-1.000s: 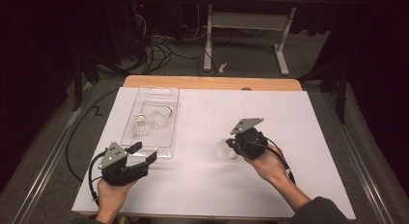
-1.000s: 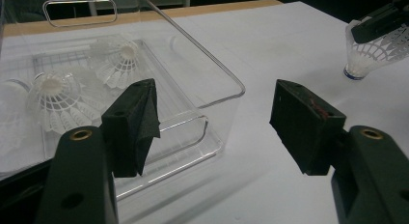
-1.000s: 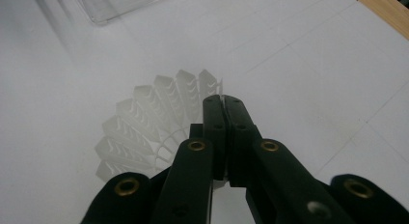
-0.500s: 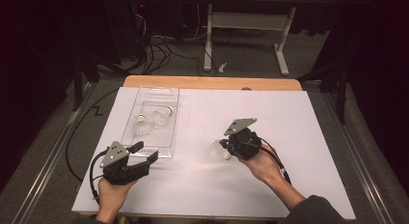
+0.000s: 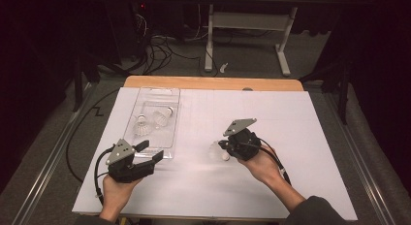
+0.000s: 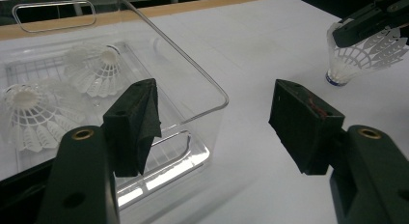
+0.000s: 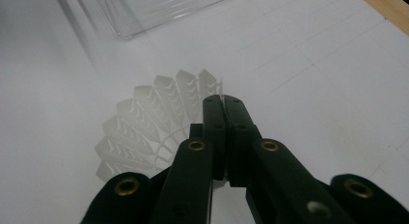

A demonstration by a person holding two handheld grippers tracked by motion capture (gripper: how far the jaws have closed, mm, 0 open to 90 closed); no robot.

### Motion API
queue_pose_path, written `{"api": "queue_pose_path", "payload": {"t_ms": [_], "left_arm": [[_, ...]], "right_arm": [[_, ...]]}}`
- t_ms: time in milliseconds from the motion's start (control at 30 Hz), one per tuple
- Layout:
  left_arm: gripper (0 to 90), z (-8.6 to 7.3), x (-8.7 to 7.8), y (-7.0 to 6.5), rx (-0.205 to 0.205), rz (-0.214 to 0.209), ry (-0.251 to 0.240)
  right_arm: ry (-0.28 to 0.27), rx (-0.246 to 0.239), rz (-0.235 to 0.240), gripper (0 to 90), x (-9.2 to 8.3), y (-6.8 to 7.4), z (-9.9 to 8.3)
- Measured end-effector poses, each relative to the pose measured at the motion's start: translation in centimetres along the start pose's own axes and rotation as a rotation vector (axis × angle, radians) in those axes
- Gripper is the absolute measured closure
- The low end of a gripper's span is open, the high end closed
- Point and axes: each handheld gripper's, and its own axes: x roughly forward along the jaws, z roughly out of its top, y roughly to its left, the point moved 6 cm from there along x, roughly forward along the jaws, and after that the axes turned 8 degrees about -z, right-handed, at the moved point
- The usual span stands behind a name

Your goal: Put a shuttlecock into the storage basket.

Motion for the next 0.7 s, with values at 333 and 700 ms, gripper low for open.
{"api": "queue_pose_path", "payload": {"t_ms": [333,700], "left_arm": [[35.3,0.7,0.8,-0.4,0.01,-0.024,0.006],[37.4,1.3,2.1,-1.4,0.05,-0.058,0.027]], "right_arm": [[0.0,0.008,0.004,90.0,0.0,-0.2,0.0],[-0.002,0.005,0.006,90.0,0.0,-0.3,0.0]]}}
